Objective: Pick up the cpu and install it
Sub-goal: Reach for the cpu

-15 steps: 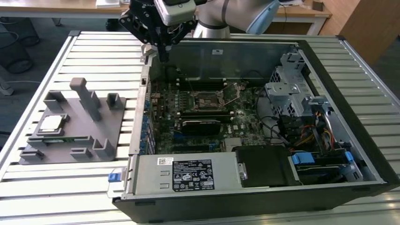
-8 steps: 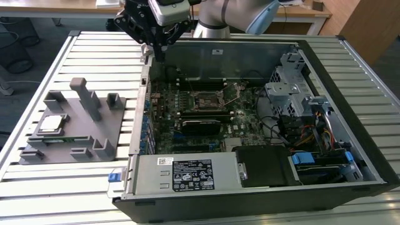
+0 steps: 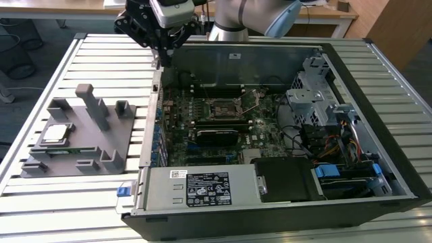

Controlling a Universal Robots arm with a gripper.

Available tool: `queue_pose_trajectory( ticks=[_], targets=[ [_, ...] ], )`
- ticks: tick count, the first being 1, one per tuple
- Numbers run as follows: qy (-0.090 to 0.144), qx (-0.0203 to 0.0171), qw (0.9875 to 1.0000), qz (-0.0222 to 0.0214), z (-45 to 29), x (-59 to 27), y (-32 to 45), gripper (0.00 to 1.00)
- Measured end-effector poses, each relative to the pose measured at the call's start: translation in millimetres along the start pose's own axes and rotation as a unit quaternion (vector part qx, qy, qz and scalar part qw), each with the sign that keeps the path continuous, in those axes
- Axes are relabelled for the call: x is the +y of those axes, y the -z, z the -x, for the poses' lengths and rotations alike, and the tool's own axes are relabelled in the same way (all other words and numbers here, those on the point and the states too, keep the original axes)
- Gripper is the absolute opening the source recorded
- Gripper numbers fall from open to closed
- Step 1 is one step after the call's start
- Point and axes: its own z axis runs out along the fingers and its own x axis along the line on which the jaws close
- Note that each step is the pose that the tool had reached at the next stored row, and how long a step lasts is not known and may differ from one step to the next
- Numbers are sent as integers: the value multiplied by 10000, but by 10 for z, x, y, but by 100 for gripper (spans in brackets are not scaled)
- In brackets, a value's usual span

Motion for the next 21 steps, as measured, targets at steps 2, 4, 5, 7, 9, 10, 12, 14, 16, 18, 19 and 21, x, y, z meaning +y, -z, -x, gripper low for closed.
queue_pose_trajectory(
  ticks=[2,4,5,7,9,10,12,14,16,18,19,21],
  targets=[
    [0,0,10000,0,-26,-2,0,11],
    [0,0,10000,0,-46,-4,-1,11],
    [0,0,10000,0,-54,-4,-2,11],
    [0,1,10000,0,-74,-6,-3,11],
    [0,1,10000,0,-99,-8,-4,11],
    [0,1,10000,0,-111,-9,-5,11],
    [0,1,10000,0,-137,-11,-7,11],
    [0,1,10000,0,-164,-13,-8,11],
    [0,1,10000,0,-191,-15,-9,11],
    [0,1,10000,0,-218,-17,-10,11],
    [0,2,10000,0,-231,-18,-11,11],
    [0,2,10000,-1,-256,-20,-12,11]
  ],
)
